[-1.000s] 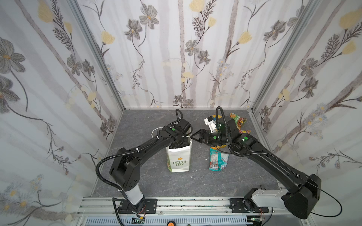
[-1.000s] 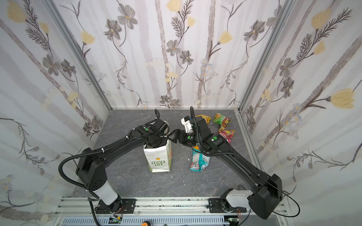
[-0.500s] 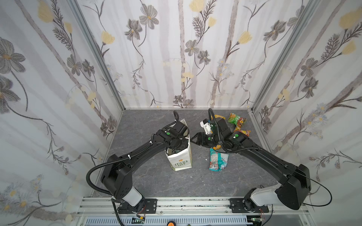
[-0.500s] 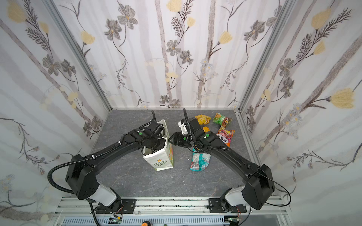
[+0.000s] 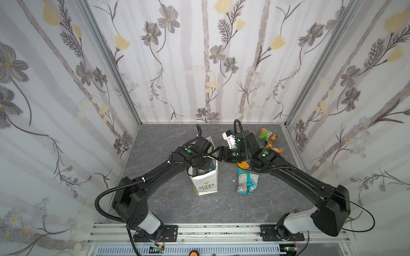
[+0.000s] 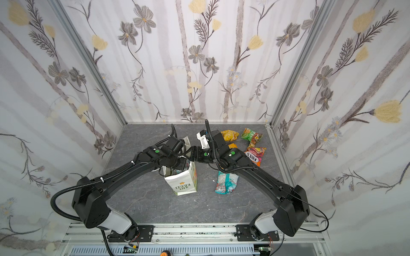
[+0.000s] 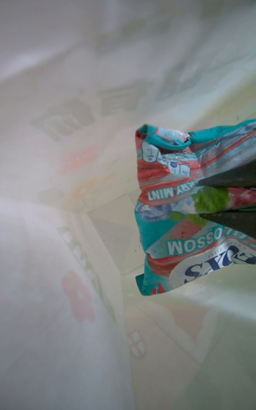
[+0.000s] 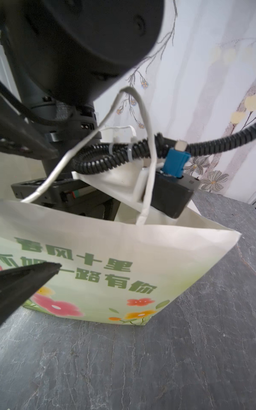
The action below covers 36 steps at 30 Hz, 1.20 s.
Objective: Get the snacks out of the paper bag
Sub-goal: 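Lift the teal pack with the left gripper while the right gripper approaches, then raise the teal pack from the bag and grasp it with the right gripper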
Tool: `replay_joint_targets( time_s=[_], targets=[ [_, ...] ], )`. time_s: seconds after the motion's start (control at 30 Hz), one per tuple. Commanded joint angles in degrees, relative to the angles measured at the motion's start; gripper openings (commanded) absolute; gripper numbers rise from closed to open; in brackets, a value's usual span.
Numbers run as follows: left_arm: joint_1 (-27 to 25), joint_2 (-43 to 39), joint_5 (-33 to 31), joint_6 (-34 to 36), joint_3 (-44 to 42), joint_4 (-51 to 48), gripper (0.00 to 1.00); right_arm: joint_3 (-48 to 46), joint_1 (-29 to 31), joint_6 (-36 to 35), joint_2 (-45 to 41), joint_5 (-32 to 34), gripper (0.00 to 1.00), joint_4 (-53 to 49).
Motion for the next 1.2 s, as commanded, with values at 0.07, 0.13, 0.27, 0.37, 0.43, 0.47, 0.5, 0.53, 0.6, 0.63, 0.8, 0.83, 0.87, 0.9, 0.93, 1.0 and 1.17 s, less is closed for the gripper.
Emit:
replay_joint_targets(
  time_s=[0.07, 0.13, 0.27, 0.37, 0.43, 0.47, 0.5, 0.53, 0.6, 0.63, 0.8, 0.83, 0.87, 0.9, 0.93, 1.0, 1.17],
  targets=[
    [0.14, -1.15, -2.12, 0.99, 1.15, -1.85, 0.0, 1.62, -0.37, 0.24, 1.72, 5.52, 0.52, -2.48],
    [0.16, -2.1, -3.0, 1.34, 1.15, -2.5, 0.0, 0.95, -1.14, 1.02, 1.58, 6.48, 0.4, -3.19],
    [0.35, -3.86, -4.21, 1.78, 1.58, -3.53, 0.0, -1.27, -2.76, 2.34, 1.32, 7.2, 0.28, -4.18],
    [0.65, -4.88, -5.11, 1.87, 2.25, -4.16, 0.0, -1.53, -2.84, 1.89, 1.79, 5.66, 0.27, -4.11],
    [0.83, -5.41, -5.58, 1.78, 2.47, -4.14, 0.0, -1.56, -2.71, 1.69, 1.92, 4.64, 0.27, -3.83],
    [0.94, -5.57, -5.84, 1.74, 2.56, -4.15, 0.0, -1.5, -2.61, 1.6, 1.92, 4.38, 0.27, -3.74],
    [0.99, -5.76, -6.08, 1.62, 2.76, -4.17, 0.0, -1.49, -2.57, 1.54, 1.85, 4.32, 0.27, -3.82],
    [1.13, -6.0, -6.58, 1.45, 3.05, -4.25, 0.0, -1.62, -2.48, 1.55, 1.89, 4.31, 0.27, -4.07],
    [1.22, -6.44, -7.26, 1.21, 3.66, -4.26, 0.0, -1.66, -2.38, 1.34, 1.84, 4.31, 0.28, -4.73],
    [1.27, -6.86, -7.61, 1.17, 4.14, -4.36, 0.0, -1.66, -2.3, 1.27, 1.74, 4.31, 0.31, -4.95],
    [1.84, -8.39, -7.16, 0.99, 6.28, -3.66, 0.0, -1.87, -2.06, 0.83, 1.1, 4.53, 0.41, -5.58],
    [1.93, -8.71, -6.88, 1.12, 6.33, -3.15, 0.0, -1.93, -2.05, 0.69, 1.05, 4.34, 0.44, -5.58],
    [2.04, -9.03, -6.42, 1.32, 6.14, -2.55, 0.0, -1.93, -2.12, 0.57, 1.1, 3.95, 0.45, -5.5],
    [2.11, -9.27, -6.23, 1.42, 5.94, -2.24, 0.0, -1.85, -2.12, 0.44, 1.14, 3.67, 0.46, -5.5],
    [2.19, -9.44, -6.22, 1.43, 6.02, -2.36, 0.0, -1.84, -2.07, 0.3, 1.14, 3.52, 0.47, -5.55],
    [2.21, -9.61, -6.44, 1.43, 6.54, -2.67, 0.0, -1.88, -2.09, 0.3, 0.89, 3.76, 0.48, -5.79],
    [2.37, -11.6, -7.22, 1.36, 7.52, -1.28, 0.0, -2.1, -2.06, 0.05, 0.12, 4.32, 0.51, -6.54]
  ],
)
